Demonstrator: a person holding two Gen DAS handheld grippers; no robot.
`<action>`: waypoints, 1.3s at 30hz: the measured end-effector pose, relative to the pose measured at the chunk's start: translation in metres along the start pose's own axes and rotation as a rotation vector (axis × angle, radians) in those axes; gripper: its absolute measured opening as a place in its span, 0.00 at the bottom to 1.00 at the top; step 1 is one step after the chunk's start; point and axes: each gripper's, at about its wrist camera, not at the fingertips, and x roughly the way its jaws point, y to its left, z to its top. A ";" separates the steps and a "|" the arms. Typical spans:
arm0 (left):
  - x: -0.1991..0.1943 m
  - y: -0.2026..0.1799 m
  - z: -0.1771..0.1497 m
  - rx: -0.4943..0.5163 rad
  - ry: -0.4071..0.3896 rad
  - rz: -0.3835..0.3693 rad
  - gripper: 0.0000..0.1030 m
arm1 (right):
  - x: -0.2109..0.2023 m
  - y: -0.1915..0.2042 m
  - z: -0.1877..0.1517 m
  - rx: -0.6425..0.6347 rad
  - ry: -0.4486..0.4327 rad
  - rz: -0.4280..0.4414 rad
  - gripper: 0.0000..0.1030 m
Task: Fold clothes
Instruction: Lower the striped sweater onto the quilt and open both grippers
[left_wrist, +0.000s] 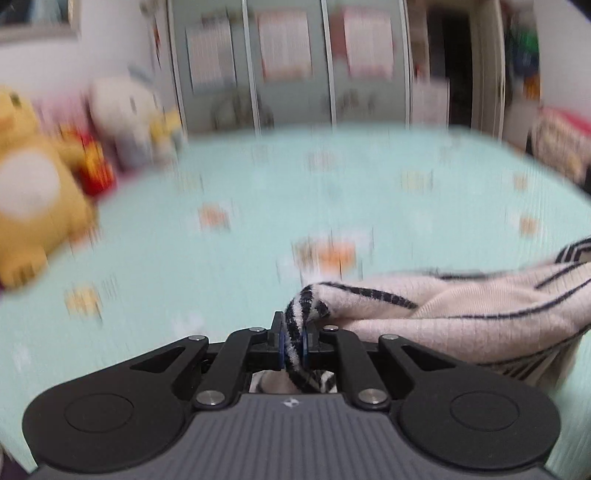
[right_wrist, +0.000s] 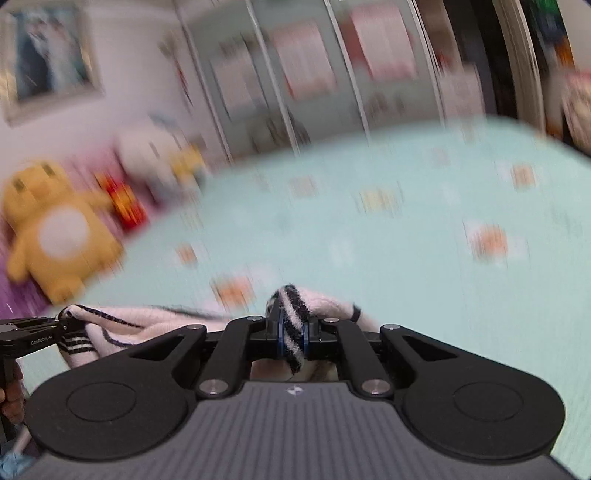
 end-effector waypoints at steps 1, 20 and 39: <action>0.008 -0.003 -0.016 0.014 0.038 0.003 0.09 | 0.007 -0.004 -0.016 0.005 0.050 -0.012 0.08; -0.055 -0.011 -0.054 0.005 -0.022 -0.192 0.36 | -0.021 0.075 -0.048 -0.329 0.087 0.207 0.37; -0.051 -0.016 -0.064 0.029 0.037 -0.237 0.39 | 0.110 0.122 -0.083 -0.185 0.298 0.467 0.06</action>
